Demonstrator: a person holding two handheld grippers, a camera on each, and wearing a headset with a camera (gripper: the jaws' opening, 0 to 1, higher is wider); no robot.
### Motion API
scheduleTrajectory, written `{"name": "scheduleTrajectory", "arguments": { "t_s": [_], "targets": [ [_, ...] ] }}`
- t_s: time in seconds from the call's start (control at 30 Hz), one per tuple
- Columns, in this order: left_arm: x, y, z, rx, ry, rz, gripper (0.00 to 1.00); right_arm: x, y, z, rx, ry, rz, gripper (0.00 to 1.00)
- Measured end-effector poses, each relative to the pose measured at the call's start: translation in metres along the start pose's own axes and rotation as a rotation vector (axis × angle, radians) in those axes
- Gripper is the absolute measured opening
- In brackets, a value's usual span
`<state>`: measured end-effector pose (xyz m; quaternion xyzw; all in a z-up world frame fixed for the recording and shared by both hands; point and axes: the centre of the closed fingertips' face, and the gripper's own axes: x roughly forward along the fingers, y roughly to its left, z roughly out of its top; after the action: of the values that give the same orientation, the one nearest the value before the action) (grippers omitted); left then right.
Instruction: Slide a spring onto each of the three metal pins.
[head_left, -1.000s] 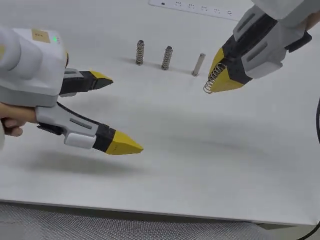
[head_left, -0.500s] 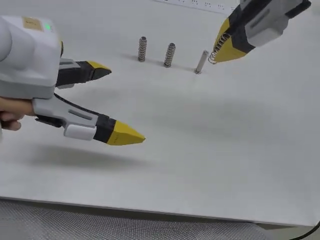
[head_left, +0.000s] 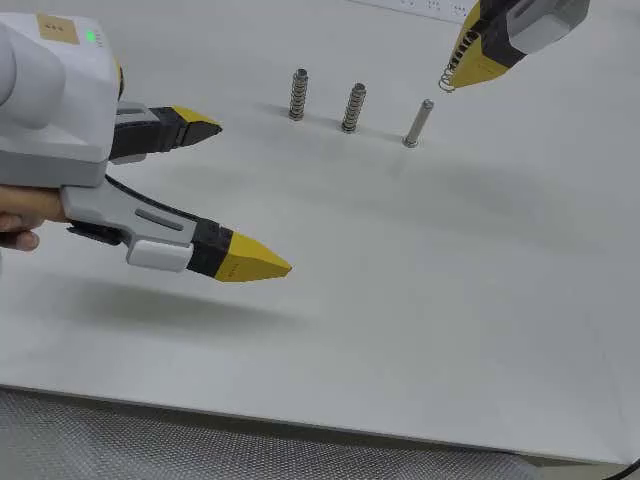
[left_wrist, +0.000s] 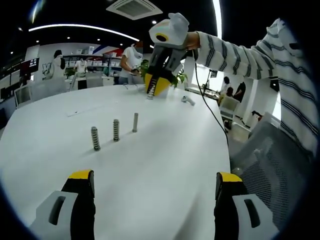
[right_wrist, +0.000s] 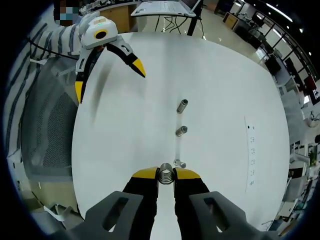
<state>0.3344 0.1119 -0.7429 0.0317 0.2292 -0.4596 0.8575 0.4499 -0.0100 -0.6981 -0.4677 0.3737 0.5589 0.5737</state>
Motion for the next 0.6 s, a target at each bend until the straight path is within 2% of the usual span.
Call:
{"name": "scheduleTrajectory", "arguments": {
  "t_s": [0.33, 0.6],
  "targets": [
    [0.001, 0.006, -0.003, 0.0, 0.021, 0.013, 0.98, 0.012, -0.016, -0.013, 0.003, 0.039, 0.0, 0.09],
    [0.002, 0.007, -0.004, -0.006, 0.029, 0.017, 0.98, 0.022, -0.022, -0.014, 0.01, 0.037, 0.011, 0.09]
  ]
}}
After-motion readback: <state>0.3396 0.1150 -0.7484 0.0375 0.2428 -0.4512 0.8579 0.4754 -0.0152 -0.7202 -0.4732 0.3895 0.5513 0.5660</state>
